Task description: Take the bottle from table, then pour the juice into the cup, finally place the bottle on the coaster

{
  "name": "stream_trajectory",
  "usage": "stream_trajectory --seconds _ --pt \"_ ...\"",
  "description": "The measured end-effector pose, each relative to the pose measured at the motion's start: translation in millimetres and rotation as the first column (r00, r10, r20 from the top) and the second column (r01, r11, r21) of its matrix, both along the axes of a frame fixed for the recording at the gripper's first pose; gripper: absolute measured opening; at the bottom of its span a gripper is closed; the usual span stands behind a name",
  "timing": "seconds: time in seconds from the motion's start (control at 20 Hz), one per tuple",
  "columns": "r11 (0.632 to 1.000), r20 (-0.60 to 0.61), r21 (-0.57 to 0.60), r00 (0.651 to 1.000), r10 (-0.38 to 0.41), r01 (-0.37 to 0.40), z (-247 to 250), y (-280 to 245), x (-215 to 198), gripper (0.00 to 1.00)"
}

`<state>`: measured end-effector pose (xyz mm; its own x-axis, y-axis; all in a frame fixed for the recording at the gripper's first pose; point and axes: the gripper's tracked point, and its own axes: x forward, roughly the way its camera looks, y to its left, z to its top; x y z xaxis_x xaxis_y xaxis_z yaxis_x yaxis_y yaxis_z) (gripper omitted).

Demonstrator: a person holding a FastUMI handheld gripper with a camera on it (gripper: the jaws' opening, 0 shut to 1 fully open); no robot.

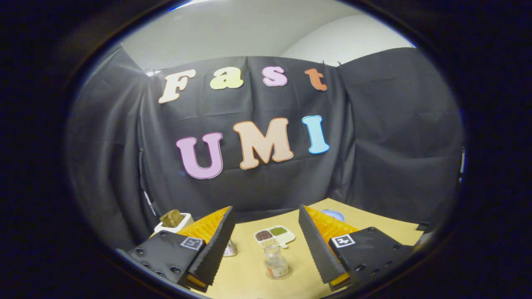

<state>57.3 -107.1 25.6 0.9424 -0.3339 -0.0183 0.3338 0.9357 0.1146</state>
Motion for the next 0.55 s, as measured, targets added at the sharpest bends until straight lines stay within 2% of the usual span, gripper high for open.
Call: stream_trajectory --seconds 0.55 --pt "1.000 0.018 0.019 1.000 0.011 -0.011 17.3 -3.1 -12.6 0.96"
